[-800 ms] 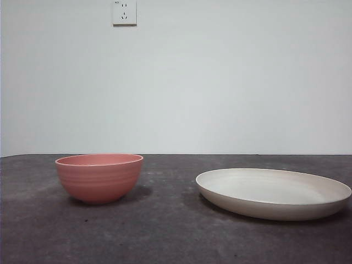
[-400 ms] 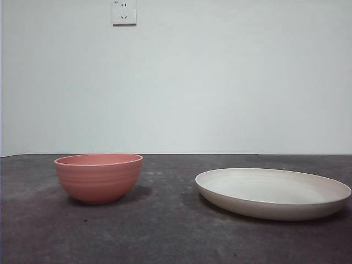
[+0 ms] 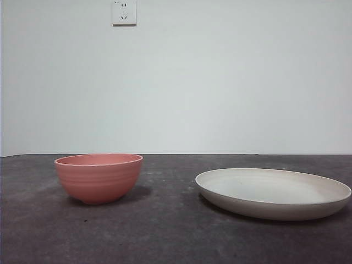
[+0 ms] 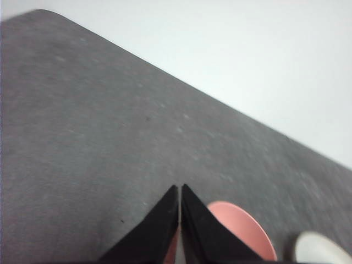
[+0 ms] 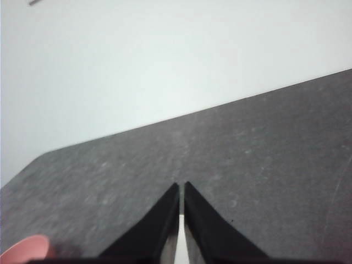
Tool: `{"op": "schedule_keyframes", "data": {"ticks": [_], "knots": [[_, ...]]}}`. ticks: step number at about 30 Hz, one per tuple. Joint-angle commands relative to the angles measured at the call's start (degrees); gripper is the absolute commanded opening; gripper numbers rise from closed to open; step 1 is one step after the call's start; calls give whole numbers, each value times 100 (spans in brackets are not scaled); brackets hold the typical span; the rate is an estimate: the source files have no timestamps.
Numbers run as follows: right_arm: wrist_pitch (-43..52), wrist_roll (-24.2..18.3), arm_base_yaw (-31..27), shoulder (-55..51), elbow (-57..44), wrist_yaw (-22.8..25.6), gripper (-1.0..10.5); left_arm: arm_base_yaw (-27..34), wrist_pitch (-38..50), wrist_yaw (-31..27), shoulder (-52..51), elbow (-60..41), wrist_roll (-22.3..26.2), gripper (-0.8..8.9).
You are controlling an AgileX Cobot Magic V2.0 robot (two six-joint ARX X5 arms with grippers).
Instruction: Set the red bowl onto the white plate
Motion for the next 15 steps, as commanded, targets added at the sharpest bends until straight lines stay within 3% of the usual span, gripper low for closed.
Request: {"op": "schedule_keyframes", "data": {"ticks": [1, 15], "knots": [[-372, -345, -9, 420, 518, -151, 9, 13, -262, 280, 404, 492, 649, 9], [-3209, -2090, 175, 3001, 2973, -1696, 9, -273, -2076, 2140, 2540, 2328, 2256, 9]]}}
